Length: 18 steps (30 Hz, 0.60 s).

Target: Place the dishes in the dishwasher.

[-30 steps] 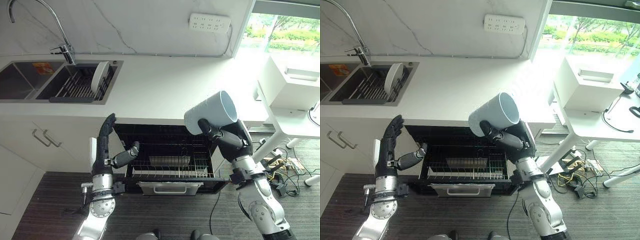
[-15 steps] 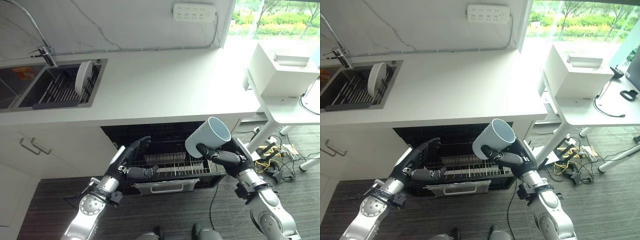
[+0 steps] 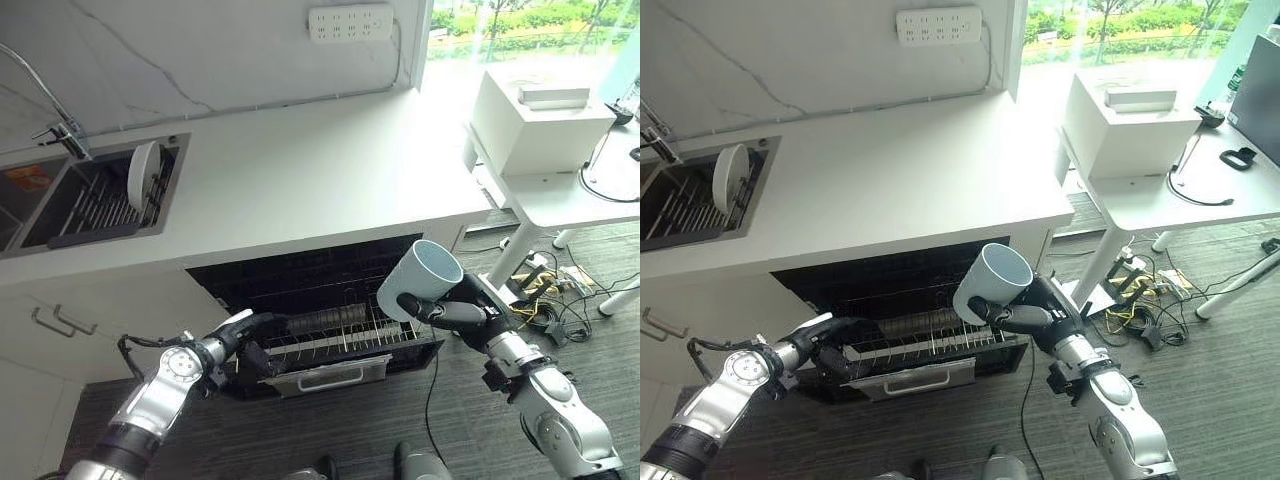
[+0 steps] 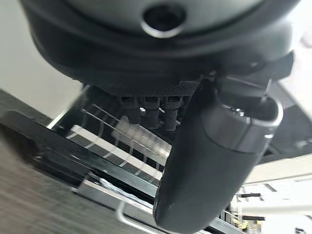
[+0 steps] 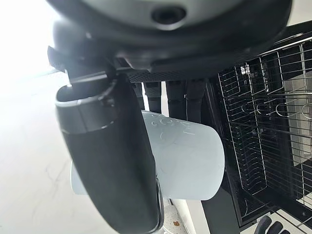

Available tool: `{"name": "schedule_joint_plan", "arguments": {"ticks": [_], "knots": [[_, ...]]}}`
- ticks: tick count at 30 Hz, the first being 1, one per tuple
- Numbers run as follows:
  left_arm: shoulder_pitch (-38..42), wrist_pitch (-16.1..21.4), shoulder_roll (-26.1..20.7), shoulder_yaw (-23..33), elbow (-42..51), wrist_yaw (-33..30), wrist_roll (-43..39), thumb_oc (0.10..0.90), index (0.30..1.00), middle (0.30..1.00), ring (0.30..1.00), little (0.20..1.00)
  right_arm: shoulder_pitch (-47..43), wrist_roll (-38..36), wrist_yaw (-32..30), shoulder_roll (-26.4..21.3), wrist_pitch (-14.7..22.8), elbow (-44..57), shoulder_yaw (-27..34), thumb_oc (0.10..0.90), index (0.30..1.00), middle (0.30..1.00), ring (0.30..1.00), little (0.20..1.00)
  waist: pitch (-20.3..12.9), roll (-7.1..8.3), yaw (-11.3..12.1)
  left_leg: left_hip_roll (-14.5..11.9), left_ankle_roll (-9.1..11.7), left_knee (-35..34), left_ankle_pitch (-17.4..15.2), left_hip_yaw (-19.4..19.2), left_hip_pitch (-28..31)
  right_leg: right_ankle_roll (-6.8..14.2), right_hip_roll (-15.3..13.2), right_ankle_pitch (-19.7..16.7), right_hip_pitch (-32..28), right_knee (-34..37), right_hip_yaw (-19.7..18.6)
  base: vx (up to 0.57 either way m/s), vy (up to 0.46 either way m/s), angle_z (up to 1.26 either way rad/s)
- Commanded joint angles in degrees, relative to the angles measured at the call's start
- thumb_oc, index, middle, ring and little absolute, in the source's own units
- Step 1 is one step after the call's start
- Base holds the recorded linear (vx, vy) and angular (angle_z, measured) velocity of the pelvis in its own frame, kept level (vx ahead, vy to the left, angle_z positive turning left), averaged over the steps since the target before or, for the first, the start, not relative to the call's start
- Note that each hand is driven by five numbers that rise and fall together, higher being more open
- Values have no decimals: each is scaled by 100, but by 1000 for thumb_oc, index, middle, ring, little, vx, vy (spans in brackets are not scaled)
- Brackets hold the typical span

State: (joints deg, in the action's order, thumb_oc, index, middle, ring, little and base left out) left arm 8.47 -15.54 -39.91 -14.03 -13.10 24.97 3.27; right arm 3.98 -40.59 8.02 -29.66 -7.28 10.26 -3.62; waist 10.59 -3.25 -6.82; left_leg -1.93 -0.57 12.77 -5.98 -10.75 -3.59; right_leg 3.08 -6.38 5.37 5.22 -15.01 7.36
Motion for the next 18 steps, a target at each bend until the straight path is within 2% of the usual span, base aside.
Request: {"name": "schedule_joint_plan", "arguments": {"ticks": [1,4,7,10,11,14,15,18], "knots": [[336,-1,-89,-83,79,270,653,800,900,900,900,900,-655,41,354,49,403,586,199,400,300,300,300,300,-416,-4,-23,-321,159,442,-781,-210,182,339,97,421,-7,-218,-77,16,2,-4],[381,26,-12,-219,-197,560,890,800,900,900,900,900,-657,65,392,52,325,630,204,400,300,300,300,300,-434,0,-46,-323,151,442,-802,-254,202,340,108,434,-21,-218,-95,5,0,-1],[373,-303,149,-492,-432,1487,1034,800,900,900,900,900,-685,86,455,51,259,637,207,400,300,300,300,300,-438,4,-74,-321,142,442,-824,-284,225,346,113,429,-24,-218,-108,12,1,-3],[362,-763,343,-705,-692,2311,948,800,900,900,900,900,-723,113,469,82,224,623,151,400,300,300,300,300,-443,4,-115,-323,131,442,-838,-310,243,348,126,433,-21,-218,-134,18,2,-4],[347,-1001,473,-818,-915,2756,951,800,900,900,900,900,-752,168,481,125,224,574,79,400,300,300,300,300,-455,-8,-139,-325,119,442,-856,-331,254,348,136,444,-20,-218,-150,22,13,-5],[312,-1186,538,-1004,-1151,3470,1035,800,900,900,900,900,-793,175,508,117,160,573,45,400,300,300,300,300,-452,-23,-191,-324,113,442,-872,-372,273,354,149,455,-21,-218,-179,21,20,-7],[300,-1303,552,-1110,-1205,3890,1018,800,900,900,900,900,-823,176,502,108,126,571,11,400,300,300,300,300,-428,-35,-219,-319,107,442,-924,-379,332,366,152,494,-75,-218,-182,34,24,-12],[290,-1378,510,-1290,-1202,4650,1162,800,900,900,900,900,-880,174,529,94,78,556,-8,400,300,300,300,300,-419,-54,-250,-313,93,442,-910,-408,322,355,158,468,-49,-218,-200,7,14,-10]]}}
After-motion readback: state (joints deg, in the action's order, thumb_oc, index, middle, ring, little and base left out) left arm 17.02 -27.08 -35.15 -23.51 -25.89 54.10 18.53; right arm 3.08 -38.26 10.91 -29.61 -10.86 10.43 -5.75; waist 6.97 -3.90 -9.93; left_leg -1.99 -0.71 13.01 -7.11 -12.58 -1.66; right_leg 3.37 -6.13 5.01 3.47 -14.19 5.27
